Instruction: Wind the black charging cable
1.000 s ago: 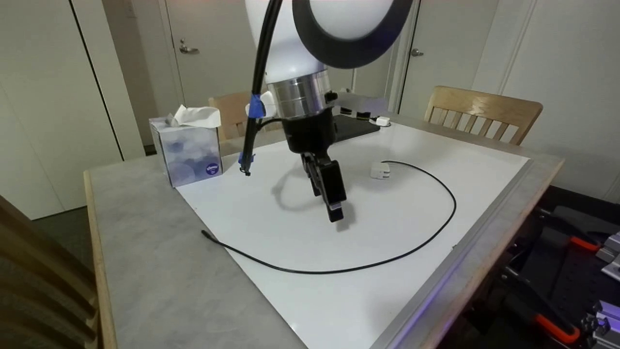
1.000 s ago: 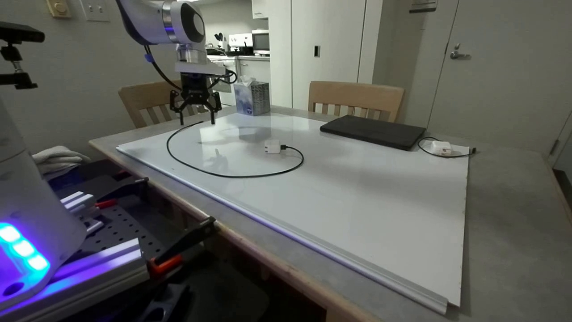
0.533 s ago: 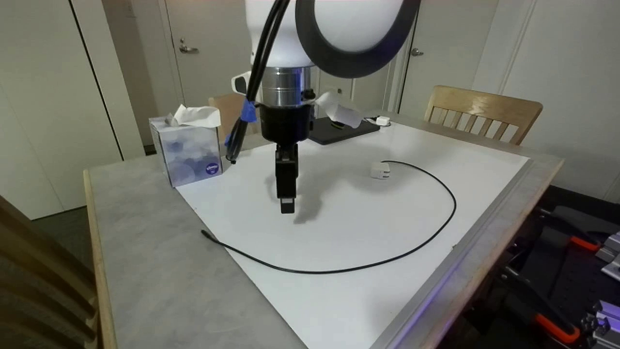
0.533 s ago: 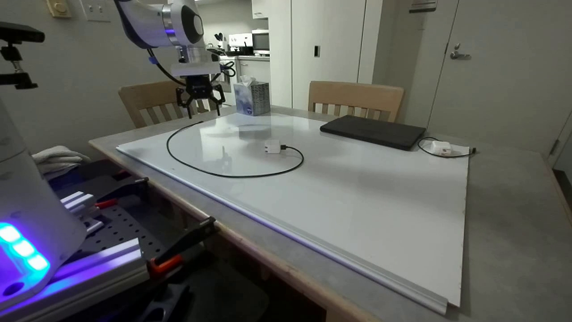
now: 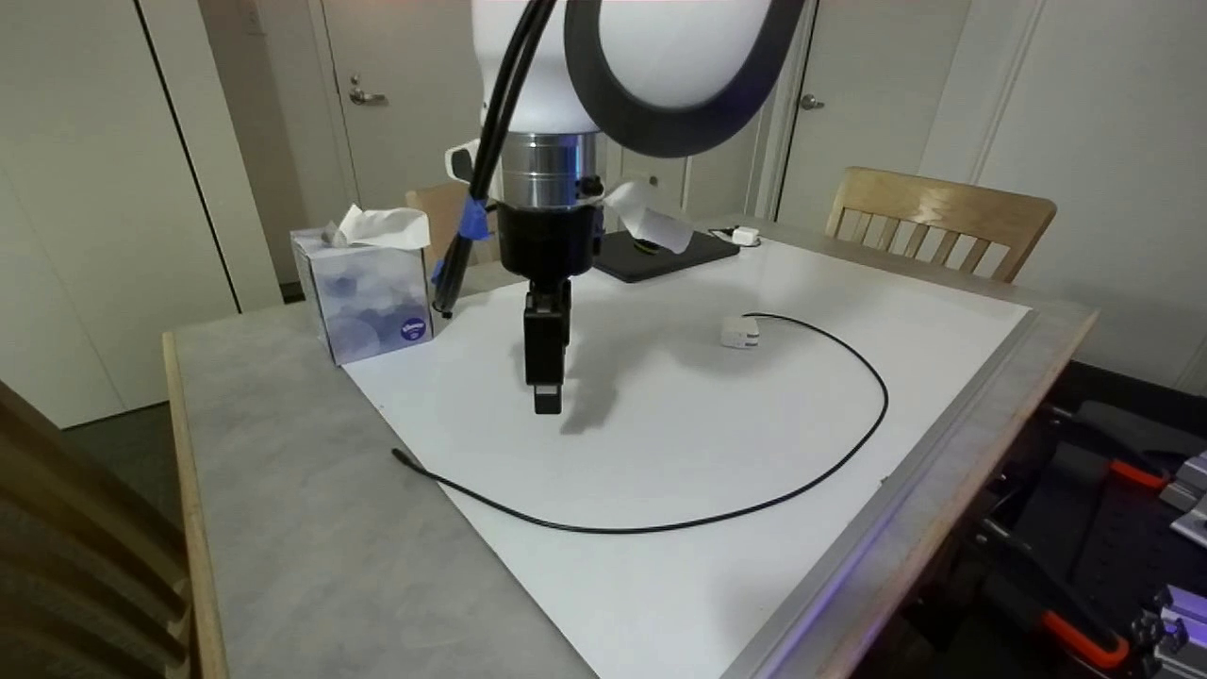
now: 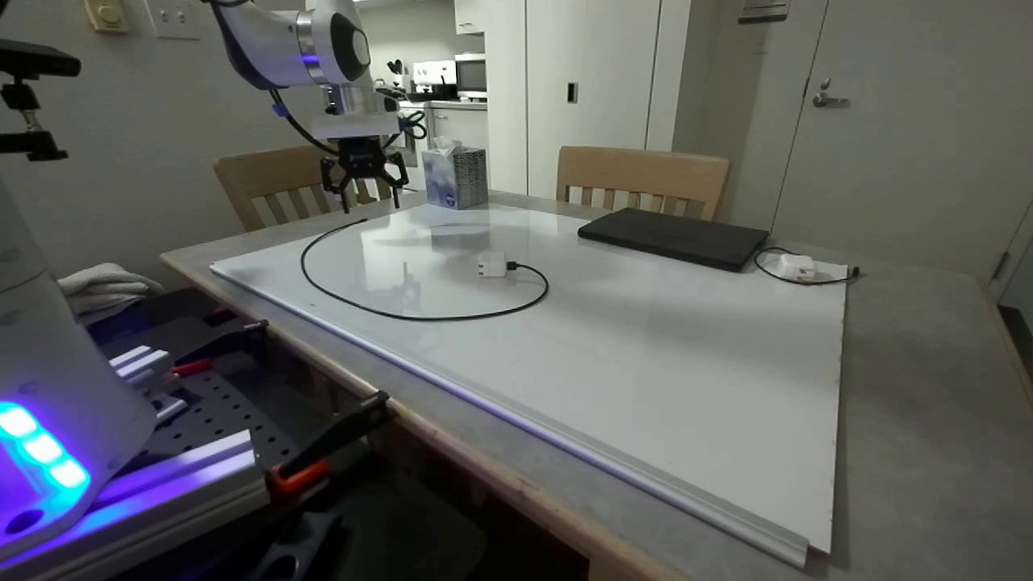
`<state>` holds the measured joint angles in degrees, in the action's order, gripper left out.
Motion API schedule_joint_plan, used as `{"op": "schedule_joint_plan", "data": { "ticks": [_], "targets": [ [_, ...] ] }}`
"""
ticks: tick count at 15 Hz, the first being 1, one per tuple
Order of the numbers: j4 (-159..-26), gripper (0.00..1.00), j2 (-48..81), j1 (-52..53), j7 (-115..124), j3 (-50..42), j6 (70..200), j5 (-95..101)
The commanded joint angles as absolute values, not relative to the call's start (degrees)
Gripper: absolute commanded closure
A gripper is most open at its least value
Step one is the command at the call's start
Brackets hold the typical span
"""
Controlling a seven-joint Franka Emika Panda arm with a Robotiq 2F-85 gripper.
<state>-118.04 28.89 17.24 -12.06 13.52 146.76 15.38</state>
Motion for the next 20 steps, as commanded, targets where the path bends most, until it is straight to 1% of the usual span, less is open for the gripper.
{"op": "schedule_joint_plan", "data": {
  "ticks": [1, 8, 16, 20],
  "targets": [
    [-116.65, 0.0, 29.37, 20.45, -4.85, 11.39, 145.71, 16.19],
    [-111.95, 0.0, 31.99, 25.89, 7.14, 8.64, 145.76, 17.55],
    [-101.65, 0.0, 39.38, 30.14, 8.93, 6.88, 142.72, 19.62],
    [-97.36, 0.0, 42.07, 30.04, 8.4, 7.72, 141.42, 17.61]
  ]
}}
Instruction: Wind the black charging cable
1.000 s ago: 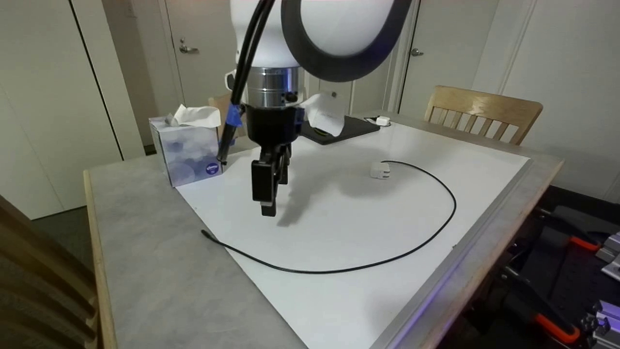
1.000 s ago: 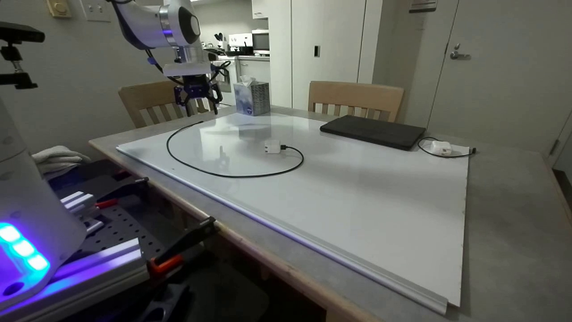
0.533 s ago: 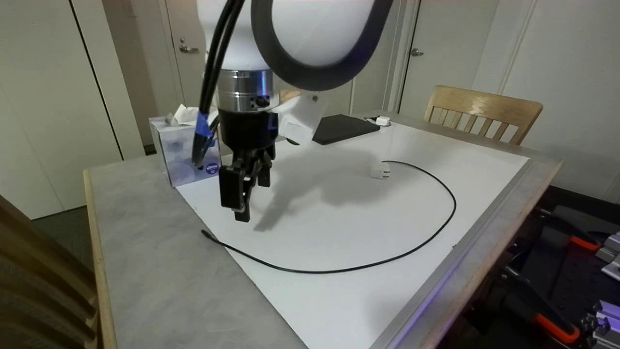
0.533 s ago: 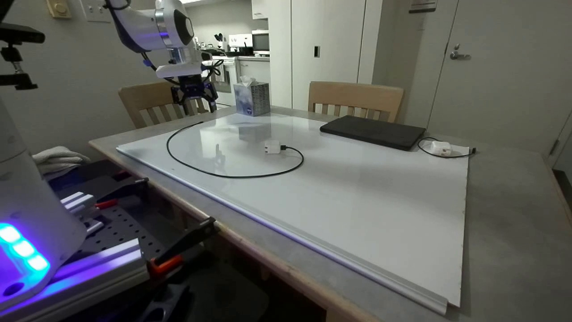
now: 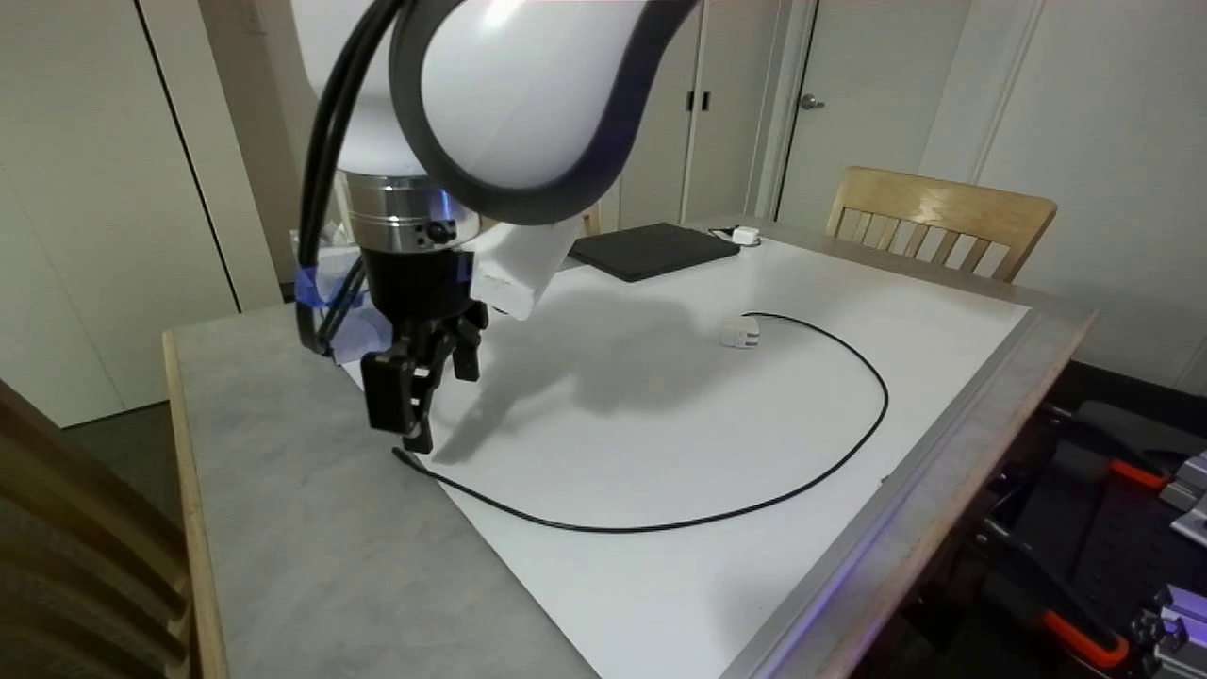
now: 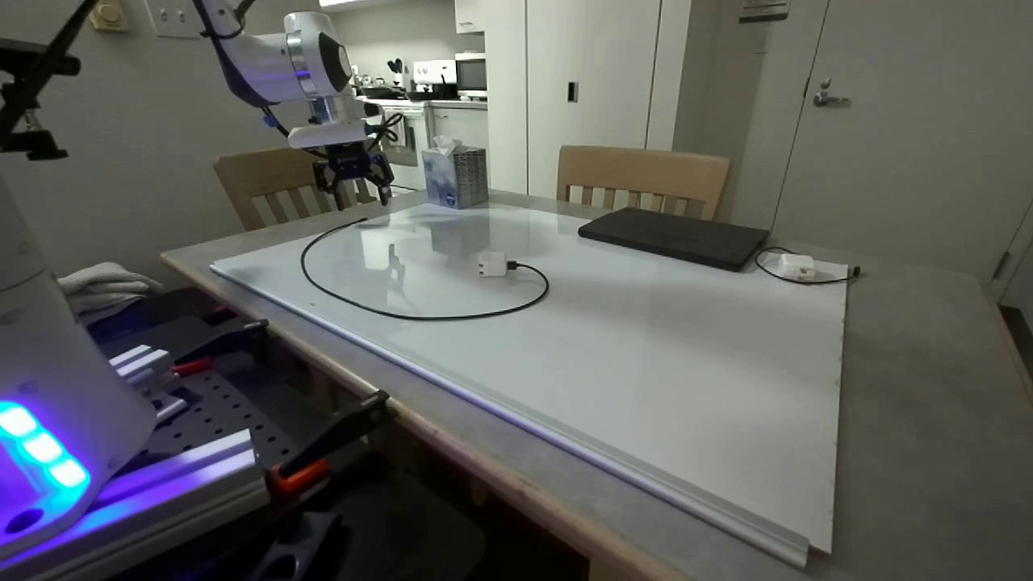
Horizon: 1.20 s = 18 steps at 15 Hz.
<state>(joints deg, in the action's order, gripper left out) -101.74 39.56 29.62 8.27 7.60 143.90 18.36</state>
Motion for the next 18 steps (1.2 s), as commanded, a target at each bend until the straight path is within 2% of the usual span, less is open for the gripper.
{"op": "schedule_joint_plan", "data": {
  "ticks": [1, 9, 18],
  "targets": [
    [-96.82, 0.0, 42.55, 30.69, 9.23, 7.92, 141.18, 17.31],
    [-95.5, 0.0, 45.5, 36.06, 19.59, 5.4, 144.15, 16.75],
    [-95.46, 0.0, 45.35, 35.54, 23.47, 2.51, 145.53, 15.77]
  ]
}}
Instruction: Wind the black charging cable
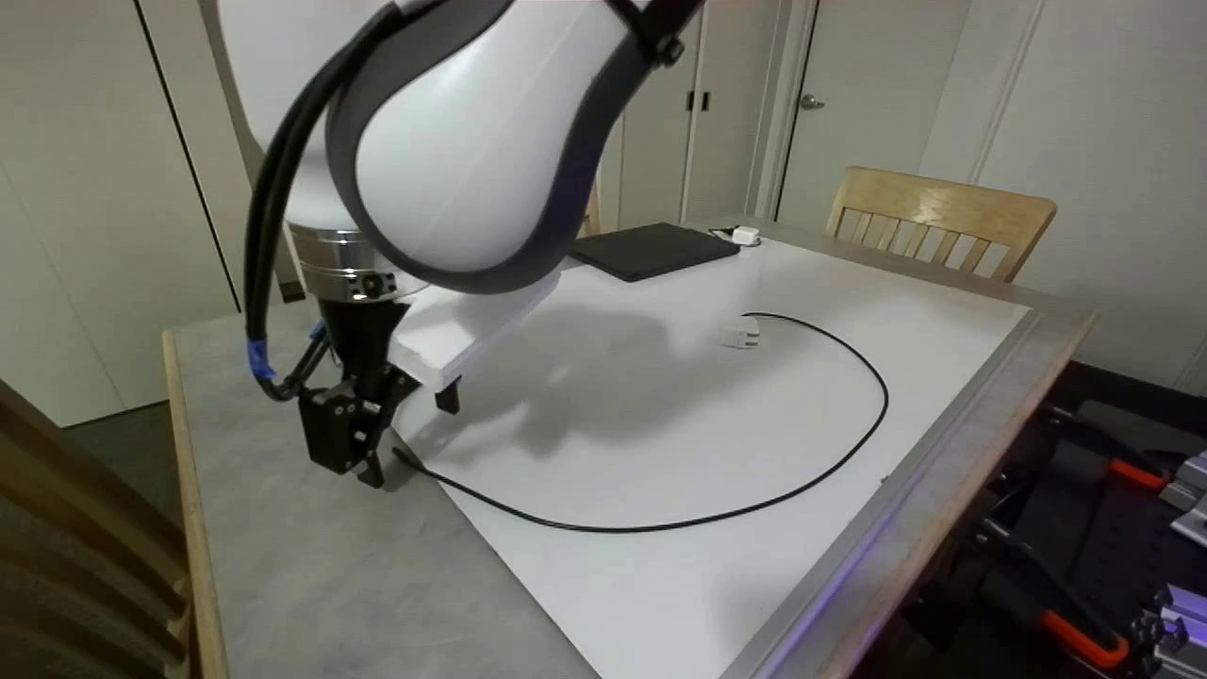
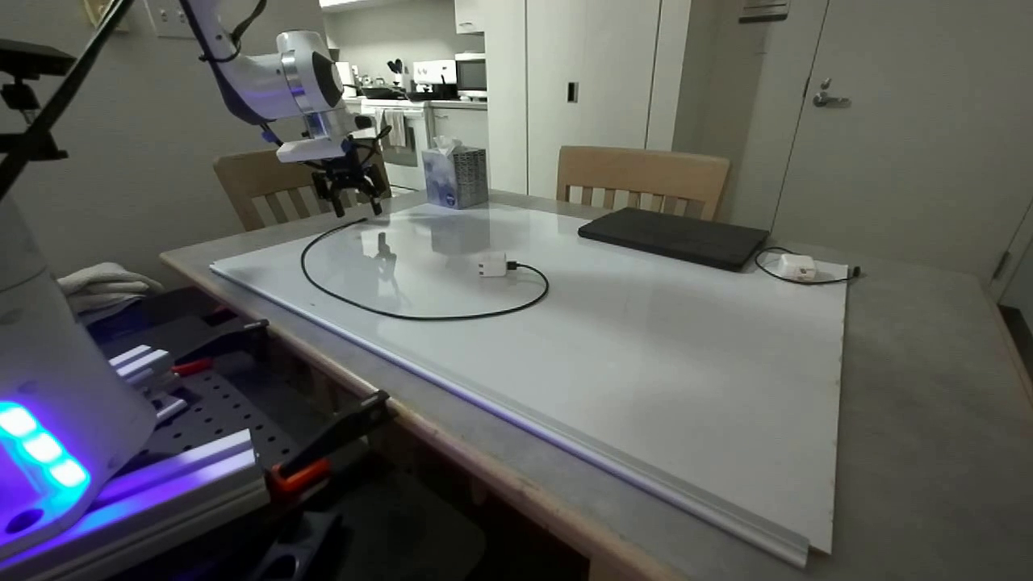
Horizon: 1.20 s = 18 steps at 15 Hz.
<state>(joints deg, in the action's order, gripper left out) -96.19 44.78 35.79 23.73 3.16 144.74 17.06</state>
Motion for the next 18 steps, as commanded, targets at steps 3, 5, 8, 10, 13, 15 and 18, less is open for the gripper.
{"op": "schedule_joint_plan", "data": {
  "ticks": [3, 5, 8, 10, 13, 15, 18],
  "targets": [
    [-95.24, 0.0, 45.57, 35.12, 23.15, 2.37, 145.37, 15.3],
    [-95.16, 0.0, 45.67, 34.86, 22.93, 2.41, 145.33, 14.96],
    [-94.67, 0.0, 46.1, 34.82, 22.83, 2.43, 144.95, 14.7],
    [-94.46, 0.0, 46.49, 34.92, 22.9, 2.47, 144.91, 14.54],
    [-94.02, 0.0, 47.15, 34.92, 22.82, 2.56, 144.78, 14.03],
    [-94.18, 0.0, 47.08, 35.06, 23.05, 2.46, 144.87, 13.86],
    [-94.54, 0.34, 46.85, 35.4, 23.56, 2.21, 145.15, 13.9]
  ]
}}
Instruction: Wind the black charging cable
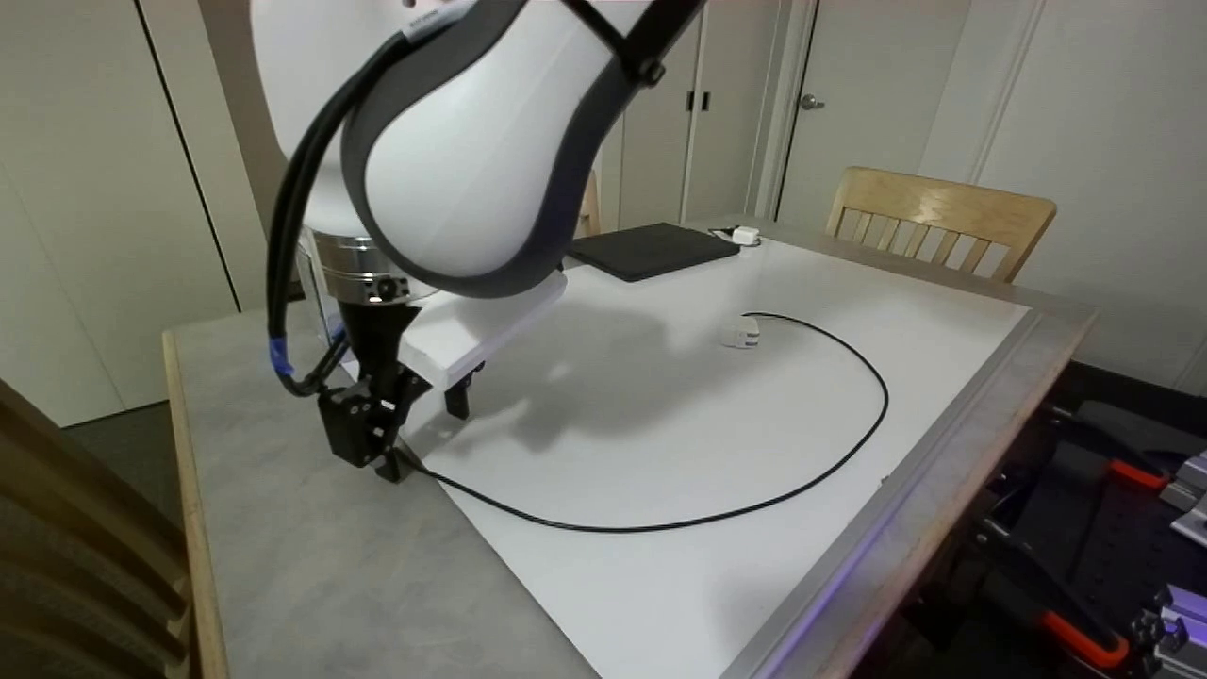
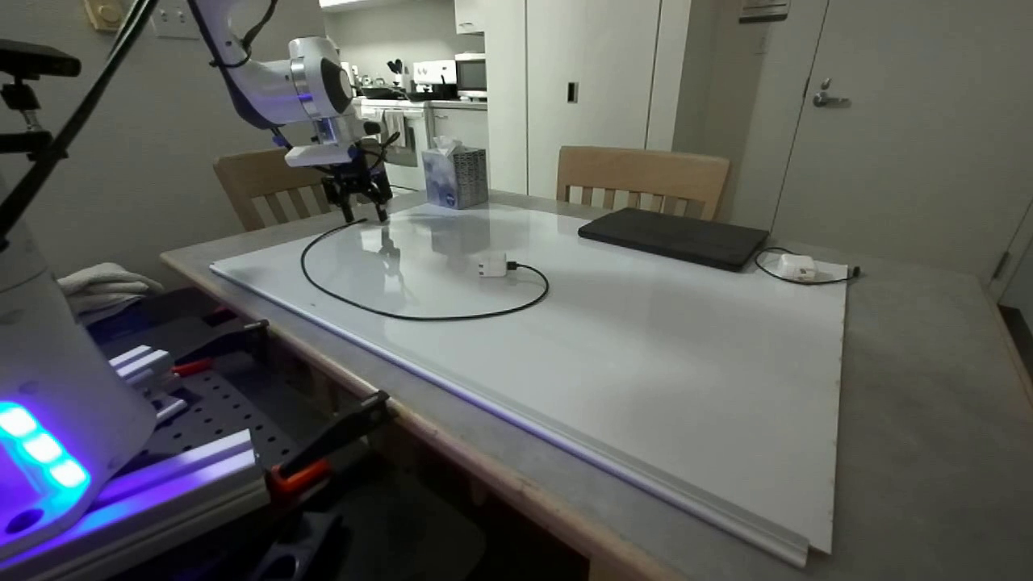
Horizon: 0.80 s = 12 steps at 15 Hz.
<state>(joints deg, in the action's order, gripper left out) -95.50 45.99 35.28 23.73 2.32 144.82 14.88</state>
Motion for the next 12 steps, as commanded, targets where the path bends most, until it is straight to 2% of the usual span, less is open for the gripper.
{"op": "schedule_joint_plan", "data": {
  "ticks": [1, 9, 12],
  "targets": [
    [-94.58, 0.41, 46.84, 35.48, 23.61, 2.19, 145.18, 13.91],
    [-94.33, 0.96, 46.71, 35.95, 23.68, 2.12, 145.31, 13.93],
    [-94.22, 1.0, 46.69, 36.24, 23.57, 2.33, 145.25, 13.9]
  ]
}}
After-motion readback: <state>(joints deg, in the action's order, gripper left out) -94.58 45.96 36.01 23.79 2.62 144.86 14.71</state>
